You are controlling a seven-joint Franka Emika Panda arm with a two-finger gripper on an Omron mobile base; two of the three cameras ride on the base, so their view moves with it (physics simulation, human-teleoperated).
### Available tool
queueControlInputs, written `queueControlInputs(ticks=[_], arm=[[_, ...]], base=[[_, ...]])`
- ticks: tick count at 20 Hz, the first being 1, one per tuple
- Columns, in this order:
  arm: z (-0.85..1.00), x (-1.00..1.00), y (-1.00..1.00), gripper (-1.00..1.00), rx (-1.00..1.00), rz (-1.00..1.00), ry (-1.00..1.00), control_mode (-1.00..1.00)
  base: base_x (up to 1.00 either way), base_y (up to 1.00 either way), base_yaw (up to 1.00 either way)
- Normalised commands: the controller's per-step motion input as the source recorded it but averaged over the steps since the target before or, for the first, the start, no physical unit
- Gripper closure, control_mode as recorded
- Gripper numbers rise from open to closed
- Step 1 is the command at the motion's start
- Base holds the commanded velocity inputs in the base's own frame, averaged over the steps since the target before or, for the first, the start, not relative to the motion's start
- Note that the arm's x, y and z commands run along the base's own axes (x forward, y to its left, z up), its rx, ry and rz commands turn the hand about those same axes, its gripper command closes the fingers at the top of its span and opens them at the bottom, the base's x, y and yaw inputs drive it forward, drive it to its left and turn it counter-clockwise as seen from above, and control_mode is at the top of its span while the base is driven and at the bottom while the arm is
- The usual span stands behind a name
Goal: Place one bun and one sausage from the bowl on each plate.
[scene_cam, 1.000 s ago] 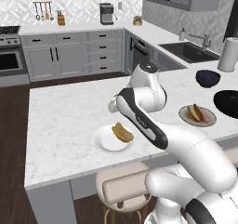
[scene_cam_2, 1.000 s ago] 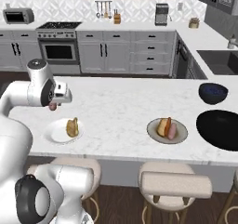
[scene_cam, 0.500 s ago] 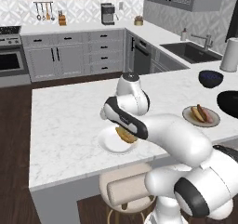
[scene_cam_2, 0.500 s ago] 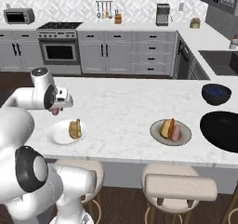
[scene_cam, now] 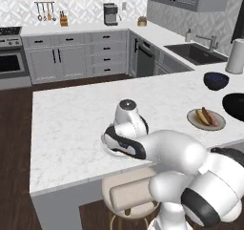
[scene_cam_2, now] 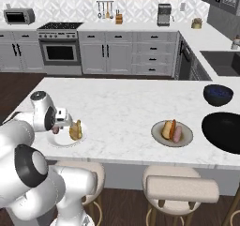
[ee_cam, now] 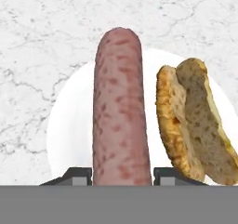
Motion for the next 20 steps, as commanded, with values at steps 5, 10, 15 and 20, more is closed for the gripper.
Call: queueControlInputs(ticks=[5, 10, 15, 20], arm=[[-0.19, 0.41, 0.01, 1.0, 0.0, 0.0, 0.03, -1.0], [-0.24, 0.45, 0.11, 1.0, 0.0, 0.0, 0.12, -1.0], [-0.38, -0.02, 0.12, -1.0, -0.02, -0.02, 0.03, -1.0], [0.08, 0.07, -0.03, -1.0, -0.02, -0.07, 0.0, -1.0]], base=[[0.0, 0.0, 0.0], [0.0, 0.0, 0.0], [0.0, 0.0, 0.0], [0.0, 0.0, 0.0]])
